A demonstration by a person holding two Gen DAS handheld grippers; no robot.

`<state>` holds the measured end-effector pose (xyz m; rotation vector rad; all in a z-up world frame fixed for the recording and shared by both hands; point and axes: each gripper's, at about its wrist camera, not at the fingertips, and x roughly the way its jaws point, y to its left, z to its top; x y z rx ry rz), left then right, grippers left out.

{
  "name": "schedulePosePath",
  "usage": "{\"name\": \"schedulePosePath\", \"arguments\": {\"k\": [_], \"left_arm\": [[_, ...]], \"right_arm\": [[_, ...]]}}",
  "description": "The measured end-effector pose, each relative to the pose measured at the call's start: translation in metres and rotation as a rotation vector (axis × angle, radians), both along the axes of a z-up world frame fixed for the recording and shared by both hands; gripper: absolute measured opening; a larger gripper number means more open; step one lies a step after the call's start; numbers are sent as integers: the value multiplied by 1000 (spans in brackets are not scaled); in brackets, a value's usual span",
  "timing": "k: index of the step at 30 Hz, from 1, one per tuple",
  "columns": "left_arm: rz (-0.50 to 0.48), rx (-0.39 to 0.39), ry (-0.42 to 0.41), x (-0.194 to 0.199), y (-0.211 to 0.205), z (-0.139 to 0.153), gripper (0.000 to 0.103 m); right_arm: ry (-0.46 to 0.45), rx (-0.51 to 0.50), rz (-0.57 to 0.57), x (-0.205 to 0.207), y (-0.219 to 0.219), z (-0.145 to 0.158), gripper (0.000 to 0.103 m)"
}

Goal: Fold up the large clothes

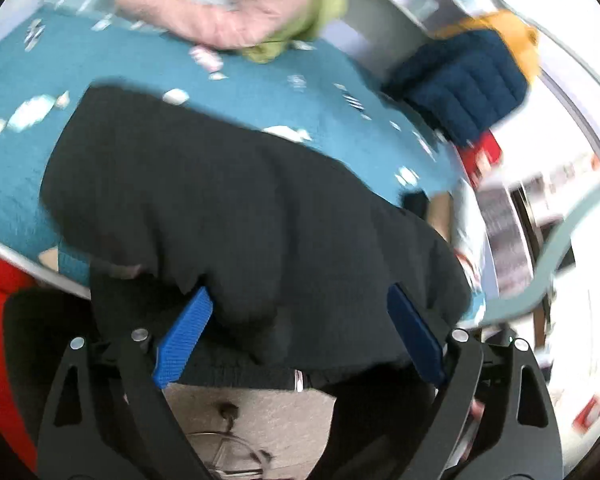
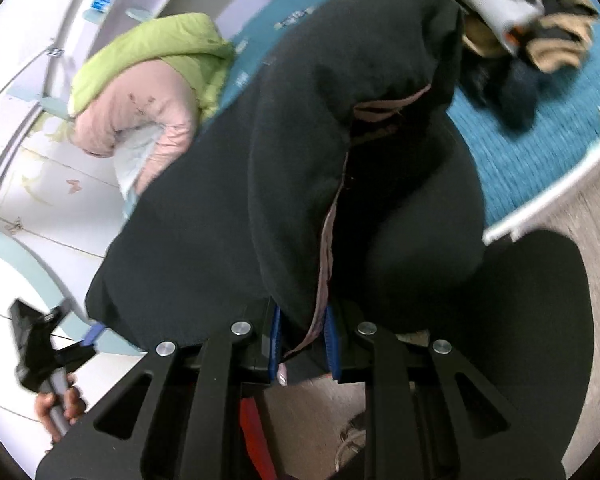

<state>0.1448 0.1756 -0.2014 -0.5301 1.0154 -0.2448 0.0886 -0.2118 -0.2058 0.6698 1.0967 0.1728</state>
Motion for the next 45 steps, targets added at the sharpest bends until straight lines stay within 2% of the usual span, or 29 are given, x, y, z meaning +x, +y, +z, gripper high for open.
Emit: {"name": "schedulePosePath", "arguments": {"k": [2, 6, 9, 12, 15, 21, 23, 25, 26, 28, 29, 31, 32, 33, 37, 39, 40, 42, 43, 45], "left_arm": [[-30, -15, -10, 1, -3, 0, 89], [58, -121, 114, 16, 10, -30, 87], [-37, -43, 116, 6, -11, -22, 88], [-63, -64, 181, -16, -17, -22, 88], [-99, -49, 206, -33, -14, -19, 89], [-59, -27, 158, -57, 8, 5, 90], [-61, -7, 109, -57, 9, 13, 90], [-82, -21, 43, -48, 10, 18, 93], [-88, -21, 0, -38, 8, 16, 93], [-64, 33, -16, -17, 7, 6, 93], [-63, 65, -4, 1, 6, -8, 93], [-57, 78, 12, 18, 8, -29, 93], [-81, 111, 36, 30, 5, -48, 93], [-77, 130, 75, 36, 4, -63, 93], [-35, 107, 269, 41, 14, -128, 93], [-16, 96, 282, 41, 18, -143, 94], [-18, 101, 277, 41, 18, -144, 94], [-12, 95, 280, 44, 21, -144, 94], [0, 85, 283, 47, 25, -146, 94], [17, 63, 295, 54, 30, -152, 94]], "right_arm": [[35, -12, 5, -3, 0, -7, 16], [98, -54, 29, -11, 4, -16, 16], [122, -99, 48, -19, 8, -17, 16], [140, -123, 25, -16, 5, -20, 15], [134, -159, 31, -13, 8, -17, 16], [155, -230, 83, -5, 18, -10, 18], [155, -228, 94, -5, 19, -4, 21], [130, -236, 98, -16, 10, 5, 27], [126, -240, 95, -18, 10, 12, 32], [90, -232, 97, -25, 7, 31, 32], [68, -243, 100, -29, 7, 40, 33], [26, -292, 112, -33, 6, 66, 33], [-6, -306, 118, -34, 5, 79, 34], [-34, -318, 125, -33, 6, 90, 34], [-149, -416, 136, 0, 18, 113, 35], [-166, -436, 156, 29, 20, 100, 34], [-144, -456, 158, 39, 17, 88, 33], [-14, -453, 154, 68, 10, 45, 35], [26, -458, 152, 73, 4, 28, 29], [127, -424, 135, 87, -4, -13, 29]]}}
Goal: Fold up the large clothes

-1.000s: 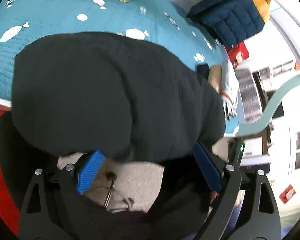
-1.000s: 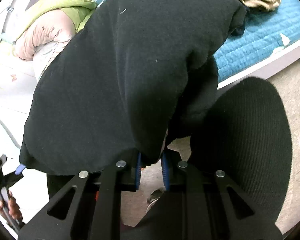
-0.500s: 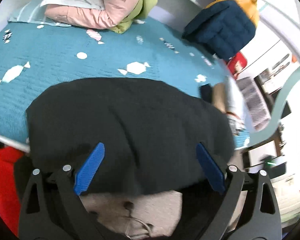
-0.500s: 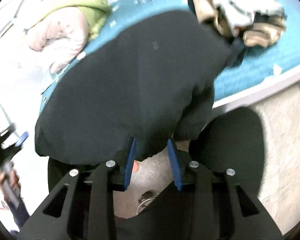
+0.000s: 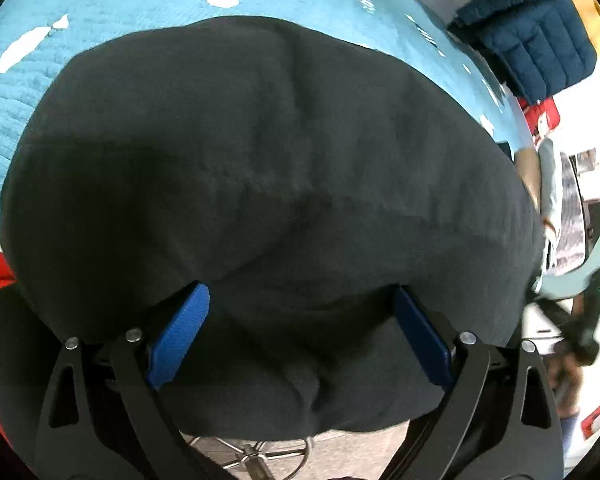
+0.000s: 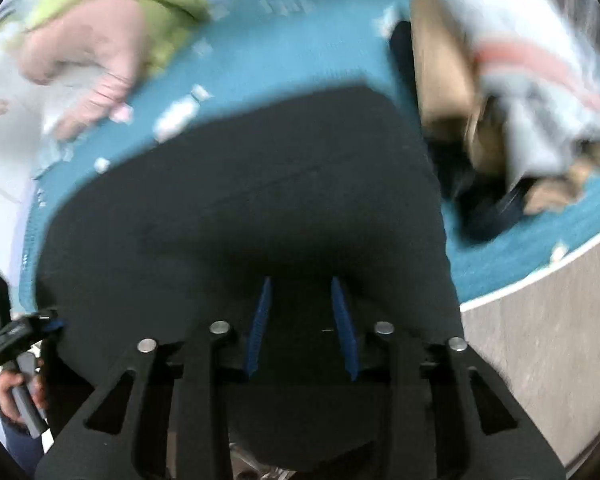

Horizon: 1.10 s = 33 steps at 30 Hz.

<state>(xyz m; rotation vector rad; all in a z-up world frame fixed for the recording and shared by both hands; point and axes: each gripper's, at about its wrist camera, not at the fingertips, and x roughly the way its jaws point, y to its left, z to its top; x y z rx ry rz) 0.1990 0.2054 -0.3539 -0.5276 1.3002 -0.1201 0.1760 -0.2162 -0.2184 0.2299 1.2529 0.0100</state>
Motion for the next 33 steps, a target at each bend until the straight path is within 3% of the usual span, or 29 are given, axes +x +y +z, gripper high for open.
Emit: {"name": "schedulePosePath", "arguments": {"k": [3, 7, 10, 14, 18, 21, 23, 25, 28, 33], "left_arm": [[11, -13, 30, 12, 5, -16, 94], [13, -7, 31, 15, 5, -15, 94], [-20, -49, 19, 2, 10, 6, 94], [-108, -126, -114, -13, 8, 60, 95], [-141, -66, -236, 18, -4, 89, 95], [-99, -19, -170, 54, 7, 61, 95], [-90, -64, -127, 74, 13, 32, 95], [-101, -36, -141, 80, 9, 20, 95], [-146, 87, -165, 89, -10, 11, 95], [-127, 72, -179, 93, -7, 15, 98]], "right_arm": [[61, 43, -19, 16, -1, -37, 28], [74, 52, -25, 23, -2, -39, 28], [48, 36, -18, 12, -3, -6, 32], [-71, 64, 41, 4, 12, 48, 32], [-153, -3, 127, 27, 48, 69, 32], [-139, -37, 153, 51, 64, 55, 32], [-58, -40, 170, 67, 66, 24, 32], [-32, -24, 169, 79, 63, 2, 31], [-15, 3, 143, 92, 60, -20, 29], [-24, -21, 136, 101, 61, -16, 29]]}}
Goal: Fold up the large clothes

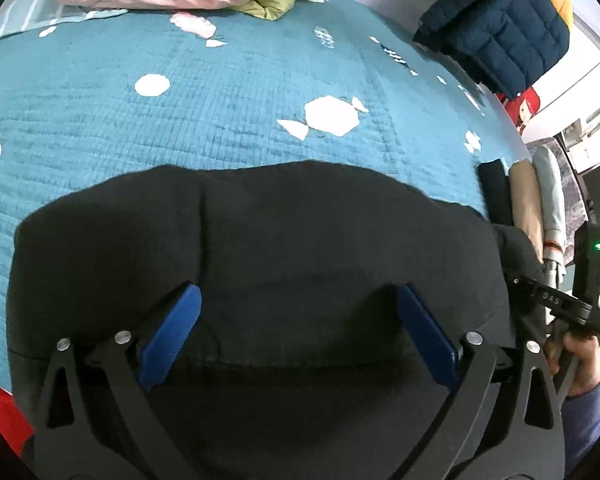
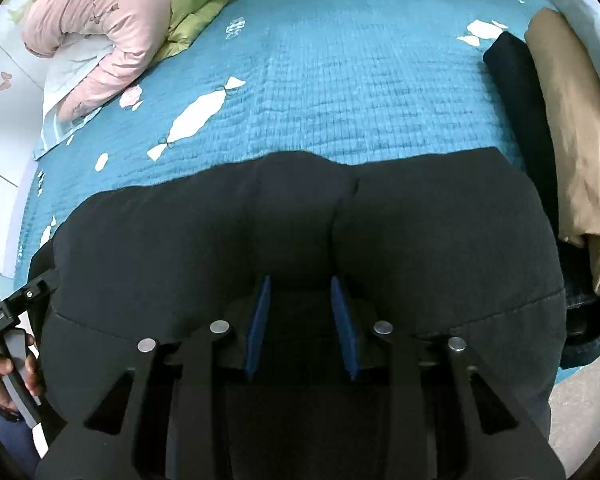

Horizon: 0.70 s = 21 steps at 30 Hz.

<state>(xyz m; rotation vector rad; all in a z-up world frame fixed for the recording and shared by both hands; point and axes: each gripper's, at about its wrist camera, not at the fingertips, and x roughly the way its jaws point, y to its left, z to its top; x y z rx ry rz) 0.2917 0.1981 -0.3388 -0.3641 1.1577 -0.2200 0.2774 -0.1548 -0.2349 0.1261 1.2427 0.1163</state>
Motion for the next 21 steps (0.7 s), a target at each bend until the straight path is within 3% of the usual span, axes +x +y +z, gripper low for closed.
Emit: {"name": "schedulePosePath", "arguments": {"k": [3, 5, 8, 10, 13, 15, 17, 19, 21], "left_arm": [[18, -79, -21, -18, 16, 21, 98], [64, -132, -55, -36, 35, 38, 98], [141, -120, -88, -65, 70, 54, 98], [178, -107, -57, -76, 90, 49, 98], [225, -114, 45, -83, 109, 23, 98], [247, -100, 86, -90, 113, 4, 98], [249, -92, 160, -94, 114, -16, 98], [266, -158, 247, -98, 117, -42, 98], [279, -178, 221, -102, 115, -51, 98]], "right_arm": [[-36, 67, 0, -15, -12, 26, 34], [-82, 146, -9, -33, -25, 50, 54], [-163, 71, -15, -57, -36, 79, 69], [-180, 17, -22, -70, -47, 87, 75], [-146, -85, -44, -78, -65, 73, 76], [-90, -102, -84, -80, -82, 55, 76], [-29, -49, -115, -80, -97, 38, 79], [3, 17, -128, -79, -109, 24, 81], [37, 90, -152, -75, -122, 7, 88]]}}
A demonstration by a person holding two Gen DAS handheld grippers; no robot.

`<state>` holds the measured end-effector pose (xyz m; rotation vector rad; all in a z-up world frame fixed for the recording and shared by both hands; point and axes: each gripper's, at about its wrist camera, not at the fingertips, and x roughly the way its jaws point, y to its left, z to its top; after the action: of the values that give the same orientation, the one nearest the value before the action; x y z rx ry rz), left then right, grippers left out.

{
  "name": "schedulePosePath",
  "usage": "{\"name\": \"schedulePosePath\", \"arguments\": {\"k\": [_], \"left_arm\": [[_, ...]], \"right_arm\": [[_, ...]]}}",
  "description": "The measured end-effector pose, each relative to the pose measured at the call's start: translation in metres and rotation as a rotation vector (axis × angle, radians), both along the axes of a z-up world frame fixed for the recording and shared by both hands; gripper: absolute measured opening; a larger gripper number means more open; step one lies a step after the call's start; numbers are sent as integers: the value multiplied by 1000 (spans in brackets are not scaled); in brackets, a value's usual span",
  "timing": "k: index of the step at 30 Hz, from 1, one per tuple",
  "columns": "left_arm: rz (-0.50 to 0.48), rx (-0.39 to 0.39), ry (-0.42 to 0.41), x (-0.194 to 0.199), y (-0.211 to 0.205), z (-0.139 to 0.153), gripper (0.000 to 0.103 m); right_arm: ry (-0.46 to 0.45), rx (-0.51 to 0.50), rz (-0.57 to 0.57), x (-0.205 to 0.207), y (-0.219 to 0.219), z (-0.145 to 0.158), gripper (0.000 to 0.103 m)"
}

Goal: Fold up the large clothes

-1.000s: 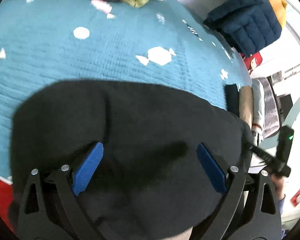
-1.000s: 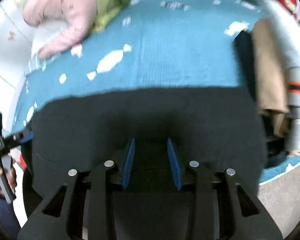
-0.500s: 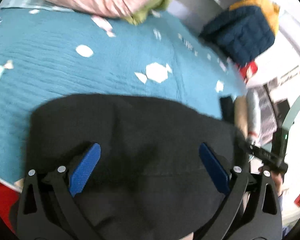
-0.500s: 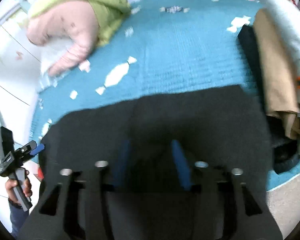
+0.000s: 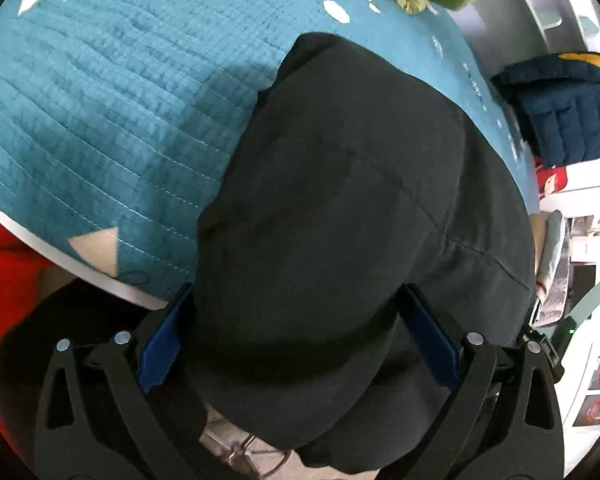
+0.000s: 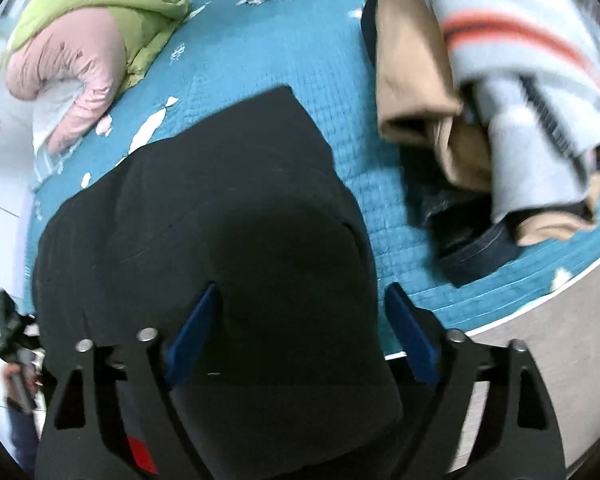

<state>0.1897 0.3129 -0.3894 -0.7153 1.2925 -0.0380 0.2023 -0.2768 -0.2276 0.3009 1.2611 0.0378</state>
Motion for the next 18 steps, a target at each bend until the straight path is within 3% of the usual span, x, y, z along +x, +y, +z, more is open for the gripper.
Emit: {"name": "schedulePosePath", "arguments": {"k": [3, 8, 15, 18], "left_arm": [[20, -46, 15, 3, 1, -11, 98], [8, -53, 15, 8, -4, -19, 99], [-37, -102, 42, 20, -5, -26, 100], [-63, -86, 42, 22, -10, -24, 100]], "right_arm": [[56, 139, -42, 4, -16, -21, 90], [87, 297, -52, 10, -23, -47, 97], [93, 389, -25, 9, -23, -49, 97], [102, 345, 26, 13, -8, -47, 97]]}}
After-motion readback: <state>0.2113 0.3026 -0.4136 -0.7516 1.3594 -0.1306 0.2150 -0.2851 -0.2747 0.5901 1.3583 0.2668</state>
